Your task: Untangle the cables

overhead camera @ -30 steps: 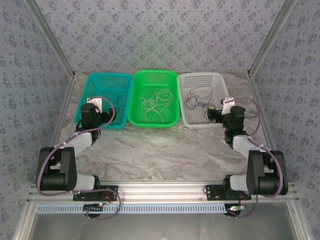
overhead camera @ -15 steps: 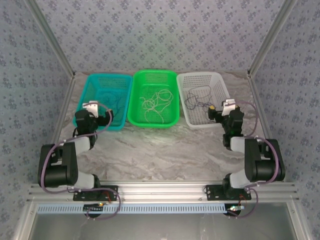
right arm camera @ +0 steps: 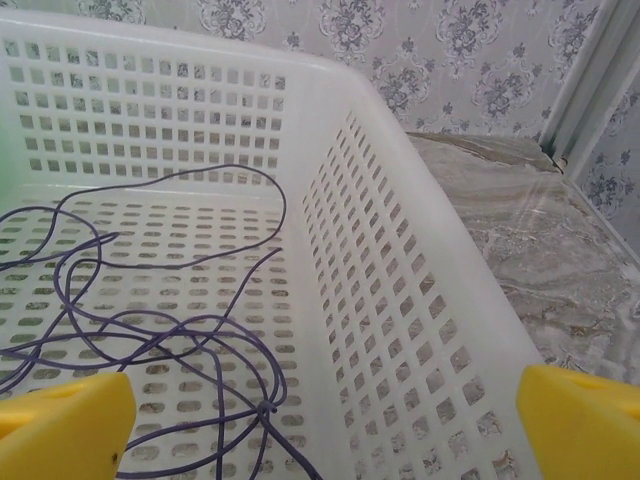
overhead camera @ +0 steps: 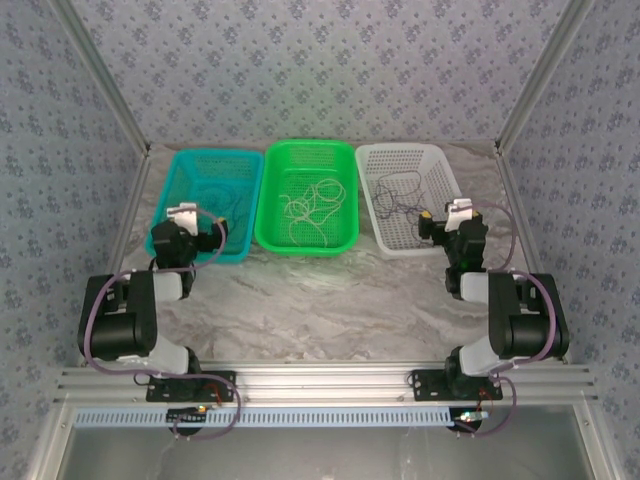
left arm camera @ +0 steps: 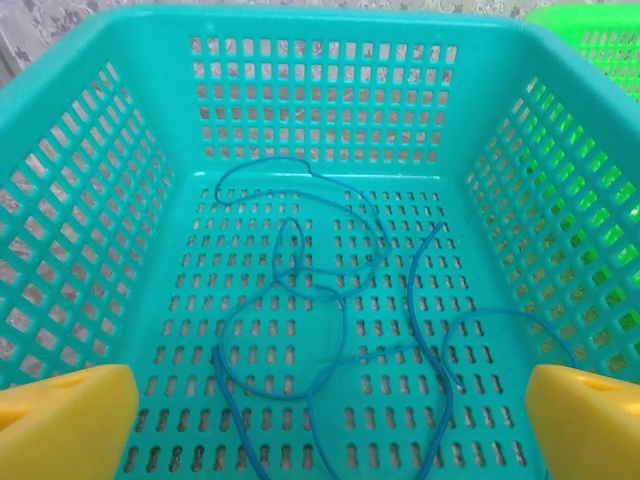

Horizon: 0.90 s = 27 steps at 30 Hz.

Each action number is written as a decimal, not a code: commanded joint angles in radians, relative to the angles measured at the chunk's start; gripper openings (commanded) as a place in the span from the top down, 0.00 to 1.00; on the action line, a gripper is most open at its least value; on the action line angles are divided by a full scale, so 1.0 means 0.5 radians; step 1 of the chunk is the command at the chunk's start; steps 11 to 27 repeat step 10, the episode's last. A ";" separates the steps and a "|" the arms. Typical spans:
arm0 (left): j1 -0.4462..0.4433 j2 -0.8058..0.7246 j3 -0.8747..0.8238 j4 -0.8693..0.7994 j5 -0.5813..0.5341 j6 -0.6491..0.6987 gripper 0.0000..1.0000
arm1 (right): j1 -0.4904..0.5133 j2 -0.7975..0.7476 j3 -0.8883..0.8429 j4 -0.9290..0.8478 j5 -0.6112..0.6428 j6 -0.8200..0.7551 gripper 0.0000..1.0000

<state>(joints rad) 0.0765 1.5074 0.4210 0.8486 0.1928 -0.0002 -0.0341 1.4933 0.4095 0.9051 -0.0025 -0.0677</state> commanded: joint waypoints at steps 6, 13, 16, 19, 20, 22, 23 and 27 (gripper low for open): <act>-0.021 0.049 -0.047 -0.018 -0.032 0.004 0.00 | 0.012 0.055 -0.034 -0.202 0.043 0.080 0.00; -0.041 0.051 -0.033 -0.035 -0.165 -0.024 0.01 | 0.011 0.055 -0.034 -0.202 0.043 0.082 0.00; -0.041 0.051 -0.033 -0.035 -0.165 -0.024 0.01 | 0.011 0.055 -0.034 -0.202 0.043 0.082 0.00; -0.041 0.051 -0.033 -0.035 -0.165 -0.024 0.01 | 0.011 0.055 -0.034 -0.202 0.043 0.082 0.00; -0.041 0.051 -0.033 -0.035 -0.165 -0.024 0.01 | 0.011 0.055 -0.034 -0.202 0.043 0.082 0.00; -0.041 0.051 -0.033 -0.035 -0.165 -0.024 0.01 | 0.011 0.055 -0.034 -0.202 0.043 0.082 0.00; -0.041 0.051 -0.033 -0.035 -0.165 -0.024 0.01 | 0.011 0.055 -0.034 -0.202 0.043 0.082 0.00; -0.041 0.051 -0.033 -0.035 -0.165 -0.024 0.01 | 0.011 0.055 -0.034 -0.202 0.043 0.082 0.00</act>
